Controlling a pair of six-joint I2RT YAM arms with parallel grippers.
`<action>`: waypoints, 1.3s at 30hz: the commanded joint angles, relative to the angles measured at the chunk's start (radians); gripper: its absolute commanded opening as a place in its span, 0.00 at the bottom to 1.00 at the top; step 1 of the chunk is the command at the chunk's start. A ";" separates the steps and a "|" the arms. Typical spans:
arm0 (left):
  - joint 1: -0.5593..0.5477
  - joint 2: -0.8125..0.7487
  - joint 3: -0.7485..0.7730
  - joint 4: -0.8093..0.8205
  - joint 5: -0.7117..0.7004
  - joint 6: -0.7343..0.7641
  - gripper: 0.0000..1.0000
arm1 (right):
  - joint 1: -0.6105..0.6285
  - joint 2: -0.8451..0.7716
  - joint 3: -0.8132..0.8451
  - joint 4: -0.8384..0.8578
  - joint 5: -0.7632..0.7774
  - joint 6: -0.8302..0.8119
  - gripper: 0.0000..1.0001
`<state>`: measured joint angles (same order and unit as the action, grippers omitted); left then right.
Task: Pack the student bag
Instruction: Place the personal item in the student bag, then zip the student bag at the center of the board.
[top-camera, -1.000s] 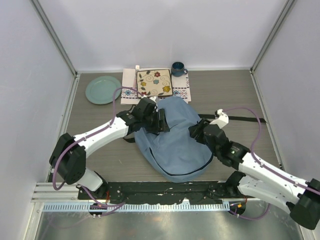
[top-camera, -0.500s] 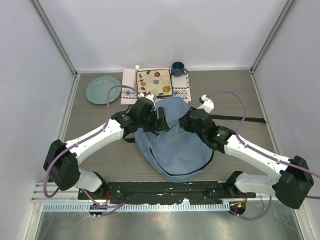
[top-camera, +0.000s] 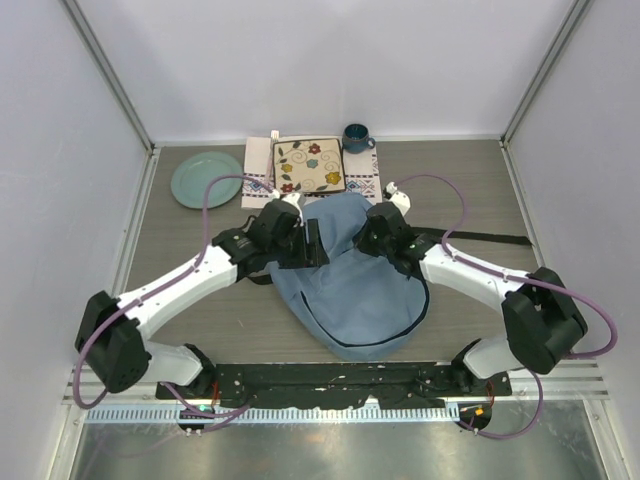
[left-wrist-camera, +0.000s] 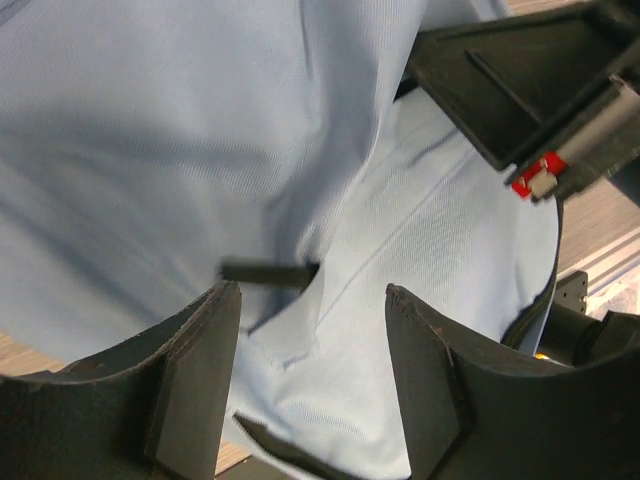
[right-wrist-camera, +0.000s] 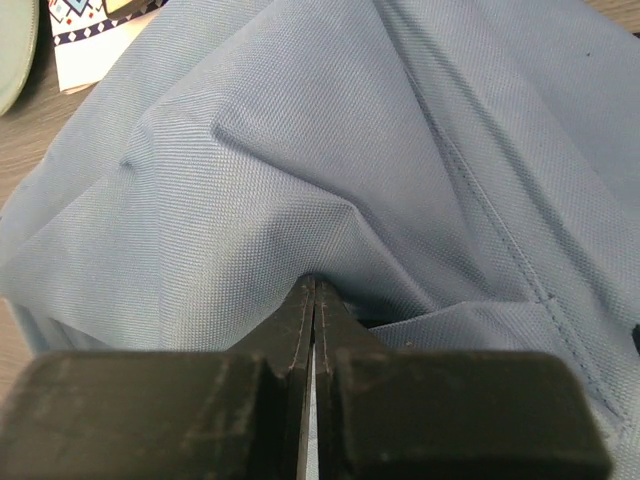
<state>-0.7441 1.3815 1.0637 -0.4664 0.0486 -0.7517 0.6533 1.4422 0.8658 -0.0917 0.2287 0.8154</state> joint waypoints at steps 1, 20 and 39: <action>-0.003 -0.136 -0.045 -0.006 -0.018 0.002 0.64 | -0.017 -0.050 -0.011 -0.025 0.054 -0.074 0.05; -0.141 -0.104 -0.057 -0.035 -0.125 -0.129 0.64 | -0.017 -0.163 -0.051 -0.114 -0.022 -0.159 0.26; -0.205 0.044 0.005 -0.156 -0.406 -0.147 0.16 | -0.015 -0.307 -0.085 -0.149 -0.031 -0.142 0.28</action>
<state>-0.9569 1.4357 1.0382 -0.5800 -0.2188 -0.9100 0.6392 1.1767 0.7872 -0.2428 0.1944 0.6594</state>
